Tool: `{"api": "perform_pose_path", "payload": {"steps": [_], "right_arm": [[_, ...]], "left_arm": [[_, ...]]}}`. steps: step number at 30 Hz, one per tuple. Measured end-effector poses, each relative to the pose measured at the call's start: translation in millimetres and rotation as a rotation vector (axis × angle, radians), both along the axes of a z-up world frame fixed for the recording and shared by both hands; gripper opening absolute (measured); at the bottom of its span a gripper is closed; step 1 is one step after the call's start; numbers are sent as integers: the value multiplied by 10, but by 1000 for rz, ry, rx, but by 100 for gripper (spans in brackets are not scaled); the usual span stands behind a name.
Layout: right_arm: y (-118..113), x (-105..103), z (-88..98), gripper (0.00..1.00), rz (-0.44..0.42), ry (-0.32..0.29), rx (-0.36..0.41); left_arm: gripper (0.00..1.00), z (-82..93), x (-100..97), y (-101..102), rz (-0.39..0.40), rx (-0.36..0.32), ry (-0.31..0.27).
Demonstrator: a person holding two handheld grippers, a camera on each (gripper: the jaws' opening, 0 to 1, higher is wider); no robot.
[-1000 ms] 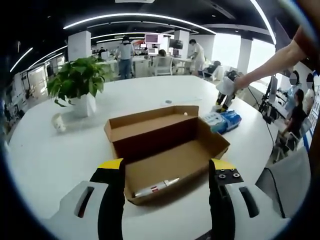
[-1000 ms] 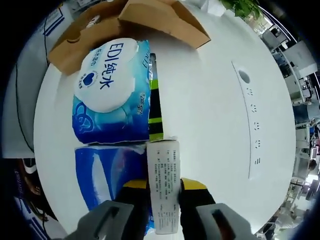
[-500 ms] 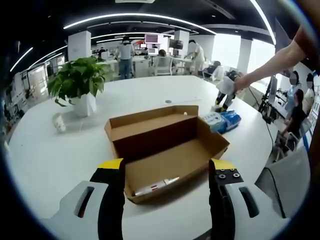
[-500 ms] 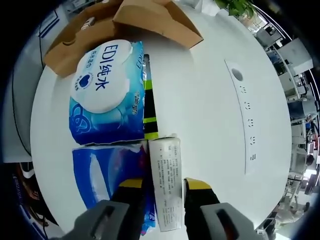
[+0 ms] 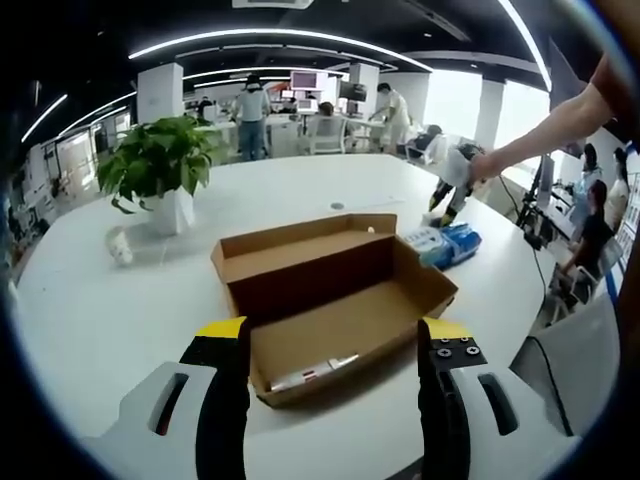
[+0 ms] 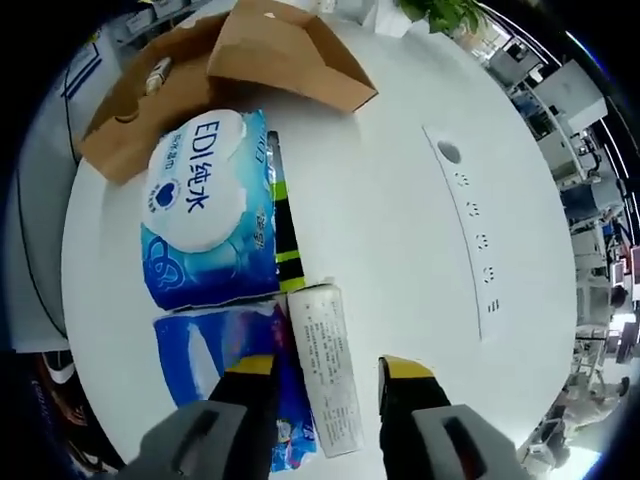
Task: Operate the shoe box by opening the lid, removing the specified soft item, and placing it in the target area until the item is outside and the box remains undamaged.
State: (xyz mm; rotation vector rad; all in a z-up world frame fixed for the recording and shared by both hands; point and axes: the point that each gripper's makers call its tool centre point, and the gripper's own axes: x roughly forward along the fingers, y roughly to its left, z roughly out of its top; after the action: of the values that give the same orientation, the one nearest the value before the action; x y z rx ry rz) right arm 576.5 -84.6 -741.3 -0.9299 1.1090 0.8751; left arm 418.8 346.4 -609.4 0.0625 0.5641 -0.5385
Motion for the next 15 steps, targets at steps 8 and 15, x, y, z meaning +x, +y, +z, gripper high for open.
{"api": "perform_pose_path", "payload": {"steps": [8, 15], "right_arm": [[178, -11, 207, 39, -170, -11, 152], [305, -80, 317, 39, -256, -35, 243]], "left_arm": [[68, 22, 22, -44, -17, -20, -9], [68, 46, 37, -72, -37, -38, -15]]}}
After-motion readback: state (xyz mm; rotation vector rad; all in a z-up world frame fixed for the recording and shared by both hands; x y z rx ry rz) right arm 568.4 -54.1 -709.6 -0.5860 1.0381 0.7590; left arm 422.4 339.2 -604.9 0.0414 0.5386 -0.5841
